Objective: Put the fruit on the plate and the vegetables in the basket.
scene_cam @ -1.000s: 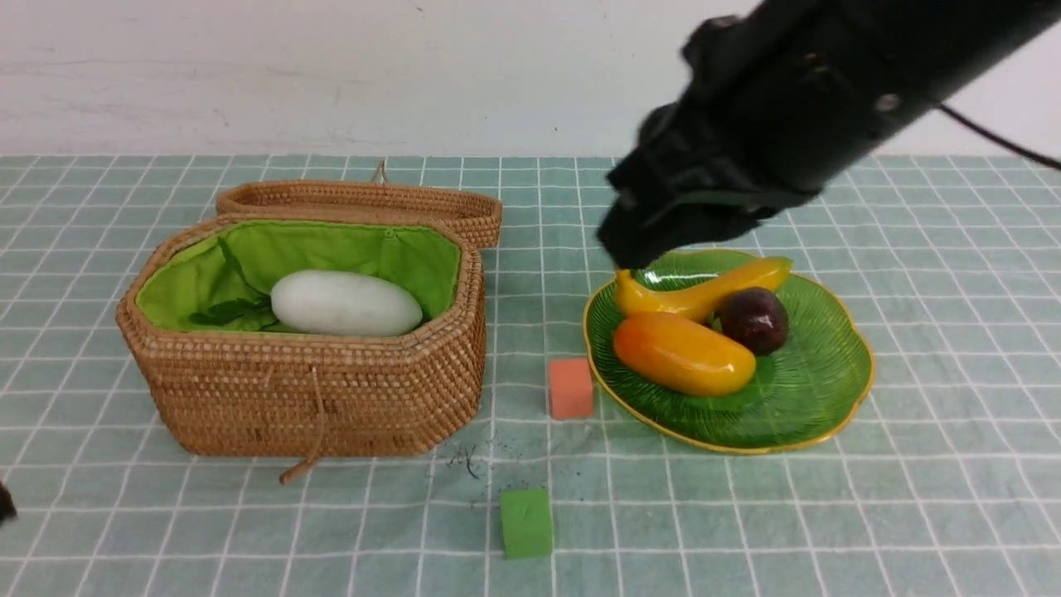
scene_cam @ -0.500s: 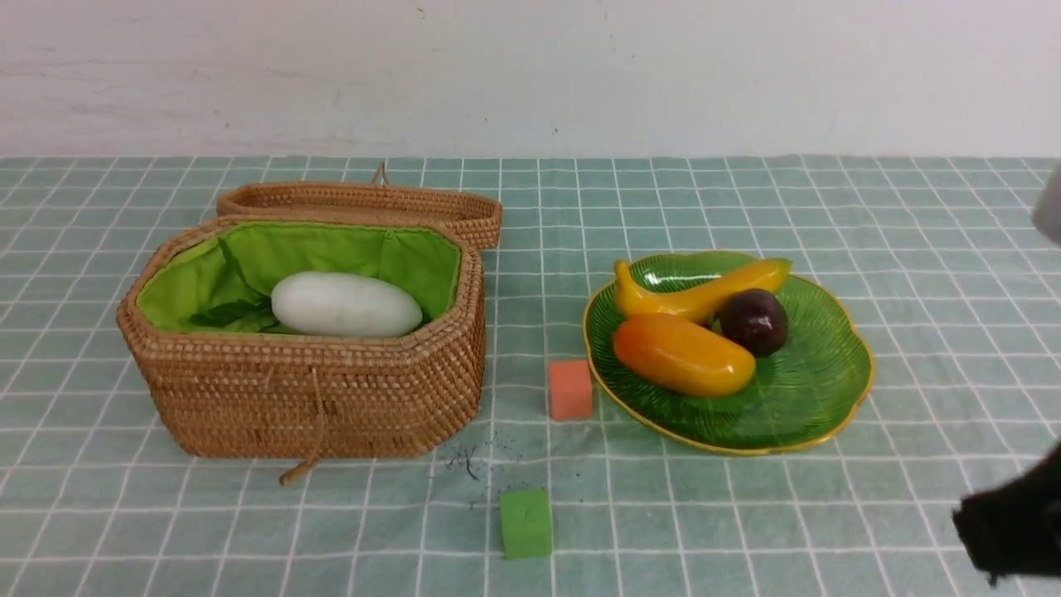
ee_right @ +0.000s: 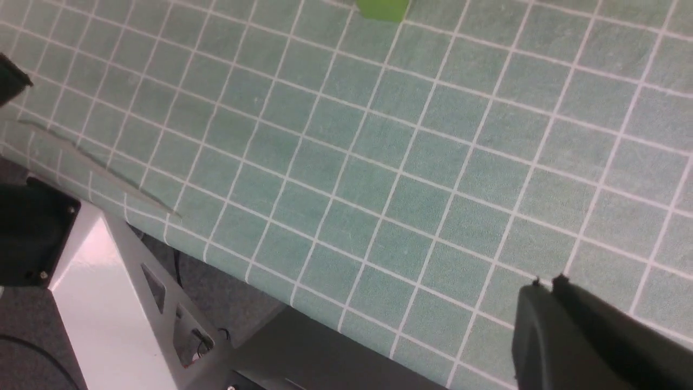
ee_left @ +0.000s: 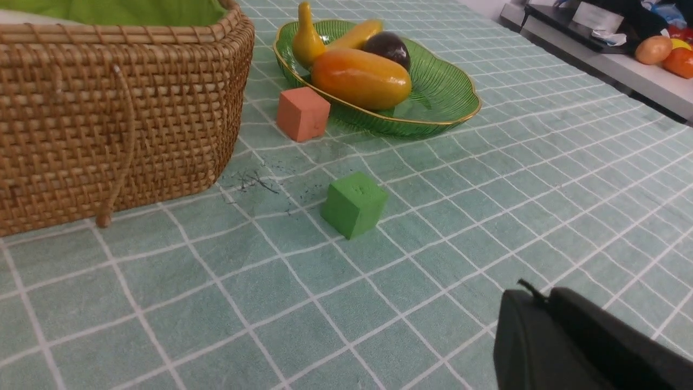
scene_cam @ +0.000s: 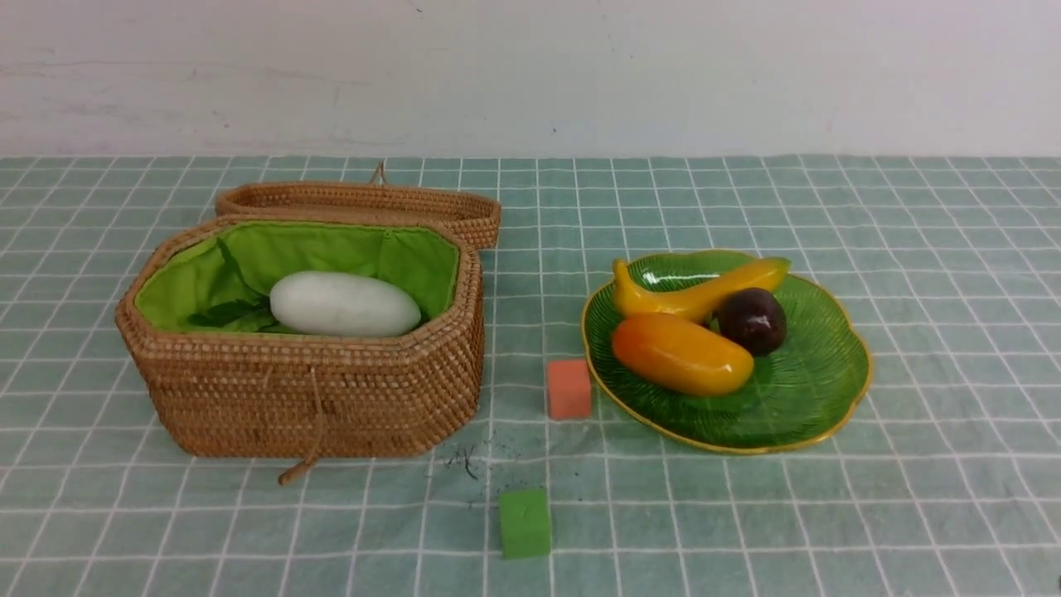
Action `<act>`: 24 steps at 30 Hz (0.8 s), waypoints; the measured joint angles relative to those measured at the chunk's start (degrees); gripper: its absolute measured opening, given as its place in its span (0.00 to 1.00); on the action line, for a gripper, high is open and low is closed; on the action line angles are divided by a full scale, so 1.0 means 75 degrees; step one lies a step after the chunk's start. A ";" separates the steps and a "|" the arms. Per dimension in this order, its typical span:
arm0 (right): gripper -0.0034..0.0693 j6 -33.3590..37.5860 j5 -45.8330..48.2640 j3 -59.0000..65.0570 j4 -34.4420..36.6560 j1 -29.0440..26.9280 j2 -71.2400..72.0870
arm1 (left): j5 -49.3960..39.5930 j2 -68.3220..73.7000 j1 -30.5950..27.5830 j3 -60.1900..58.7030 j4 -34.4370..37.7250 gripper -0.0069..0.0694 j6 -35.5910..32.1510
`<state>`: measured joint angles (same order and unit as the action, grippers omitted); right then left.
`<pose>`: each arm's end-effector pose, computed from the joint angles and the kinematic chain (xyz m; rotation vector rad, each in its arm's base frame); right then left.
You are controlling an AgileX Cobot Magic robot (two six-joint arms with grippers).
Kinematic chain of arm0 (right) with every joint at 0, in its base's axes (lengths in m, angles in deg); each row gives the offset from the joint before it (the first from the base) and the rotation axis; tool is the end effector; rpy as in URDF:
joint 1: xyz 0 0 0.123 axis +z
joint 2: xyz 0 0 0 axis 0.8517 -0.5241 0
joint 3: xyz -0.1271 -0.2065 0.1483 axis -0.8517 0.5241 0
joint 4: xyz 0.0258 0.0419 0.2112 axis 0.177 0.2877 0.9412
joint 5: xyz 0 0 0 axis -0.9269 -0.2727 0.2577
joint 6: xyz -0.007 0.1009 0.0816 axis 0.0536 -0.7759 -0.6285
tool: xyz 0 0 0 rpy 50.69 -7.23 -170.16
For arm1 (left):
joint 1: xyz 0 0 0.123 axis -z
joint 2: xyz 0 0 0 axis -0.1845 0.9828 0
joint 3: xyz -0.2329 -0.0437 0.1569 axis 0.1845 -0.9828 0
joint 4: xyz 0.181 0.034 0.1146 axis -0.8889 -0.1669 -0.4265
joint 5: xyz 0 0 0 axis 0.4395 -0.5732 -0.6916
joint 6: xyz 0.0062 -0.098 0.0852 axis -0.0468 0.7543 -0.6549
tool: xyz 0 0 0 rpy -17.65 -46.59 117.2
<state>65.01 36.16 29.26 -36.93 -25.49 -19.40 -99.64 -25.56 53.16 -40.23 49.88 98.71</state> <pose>0.0626 0.0732 0.3479 -0.4067 2.5059 0.6412 0.0395 -0.0362 0.2031 0.4081 1.7650 -0.7445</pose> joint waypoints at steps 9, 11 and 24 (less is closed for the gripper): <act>0.07 0.1022 -0.0819 0.0908 -0.0393 -0.2993 0.1872 | -0.0011 0.0000 0.0000 -0.0006 0.0000 0.15 0.0000; 0.08 0.1994 -0.2957 0.2589 -0.0657 -0.3764 0.2866 | -0.0017 0.0000 0.0000 -0.0006 0.0000 0.15 0.0000; 0.08 0.2443 -0.6971 0.8132 -0.1490 -0.4302 0.5802 | -0.0009 0.0009 0.0000 -0.0006 0.0000 0.16 0.0000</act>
<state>83.33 -16.12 90.24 -48.11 -57.75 24.12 -99.71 -25.49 53.16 -40.28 49.88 98.71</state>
